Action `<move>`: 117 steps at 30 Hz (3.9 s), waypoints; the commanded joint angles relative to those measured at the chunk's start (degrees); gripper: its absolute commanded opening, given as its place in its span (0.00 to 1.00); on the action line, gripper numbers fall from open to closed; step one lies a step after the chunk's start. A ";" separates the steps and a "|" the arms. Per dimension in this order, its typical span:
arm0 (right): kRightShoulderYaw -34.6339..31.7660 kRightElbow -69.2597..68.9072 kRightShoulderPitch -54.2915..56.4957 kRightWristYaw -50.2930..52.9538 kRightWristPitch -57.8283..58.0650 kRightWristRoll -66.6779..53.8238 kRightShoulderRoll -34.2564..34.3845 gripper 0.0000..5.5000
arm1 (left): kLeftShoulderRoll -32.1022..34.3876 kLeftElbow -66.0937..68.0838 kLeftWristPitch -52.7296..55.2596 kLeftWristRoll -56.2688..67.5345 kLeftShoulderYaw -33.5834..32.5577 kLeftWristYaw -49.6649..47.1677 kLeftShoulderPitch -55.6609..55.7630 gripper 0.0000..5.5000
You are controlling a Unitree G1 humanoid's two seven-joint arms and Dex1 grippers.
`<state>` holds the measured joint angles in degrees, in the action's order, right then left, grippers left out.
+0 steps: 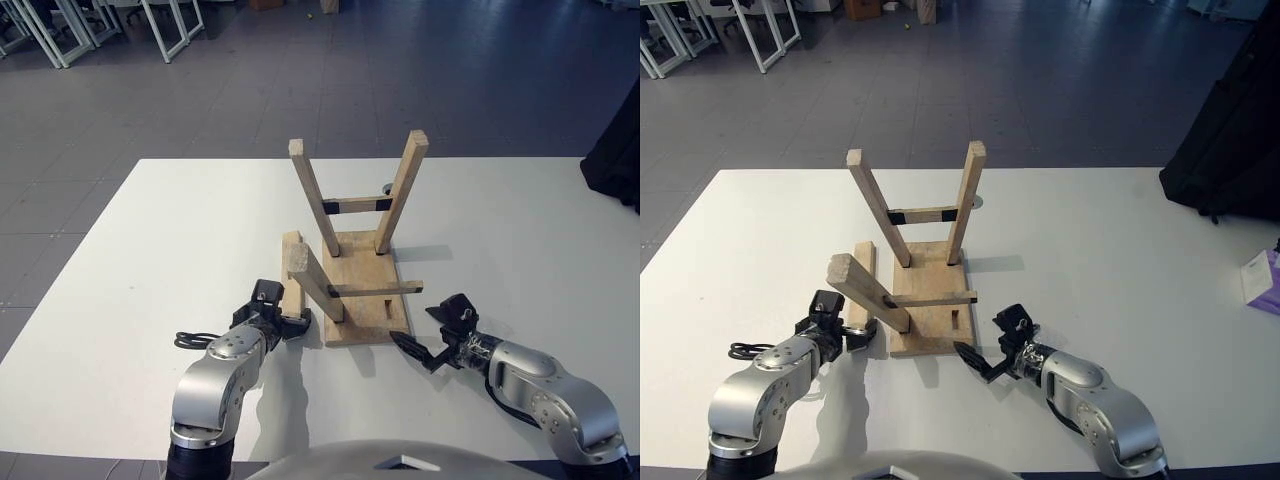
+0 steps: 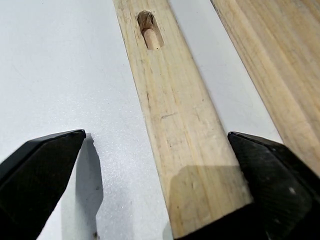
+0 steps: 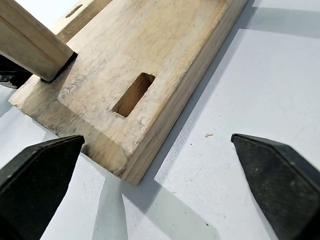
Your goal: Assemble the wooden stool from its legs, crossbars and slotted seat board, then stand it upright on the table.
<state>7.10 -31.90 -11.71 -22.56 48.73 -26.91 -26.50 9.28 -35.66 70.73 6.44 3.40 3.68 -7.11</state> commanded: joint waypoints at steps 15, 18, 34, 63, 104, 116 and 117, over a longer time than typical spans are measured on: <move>-6.99 3.38 7.06 1.25 1.02 2.13 -2.56 1.00 | -0.28 18.93 -10.24 0.56 -4.90 2.18 -7.38 0.44; -7.69 7.98 11.47 4.23 3.04 5.15 -3.28 1.00 | -1.57 20.67 -12.50 1.84 -6.48 2.46 -8.76 0.38; -27.55 14.37 50.97 2.88 16.88 -48.92 5.34 1.00 | 21.98 24.24 -4.71 83.54 -37.59 36.11 32.16 0.37; -12.13 20.61 58.11 18.18 10.96 -74.64 4.55 0.67 | 20.21 26.98 -10.78 67.08 -13.70 45.87 40.93 0.37; -4.70 24.03 20.65 -37.34 -23.43 -14.67 -17.67 0.37 | 18.59 31.50 -25.79 30.61 -16.34 14.68 19.80 0.82; -4.57 23.18 14.42 -47.83 -44.86 -6.39 -8.18 0.37 | 17.32 32.33 -25.11 27.94 -15.35 16.08 19.59 0.82; -3.85 26.76 15.71 -48.33 -49.02 -3.47 -6.91 0.37 | 17.11 32.46 -25.24 27.75 -15.32 16.06 19.80 0.82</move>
<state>2.12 -9.53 1.76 -69.90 5.55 -34.90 -34.86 26.28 -3.75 44.92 35.09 -11.92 19.52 11.68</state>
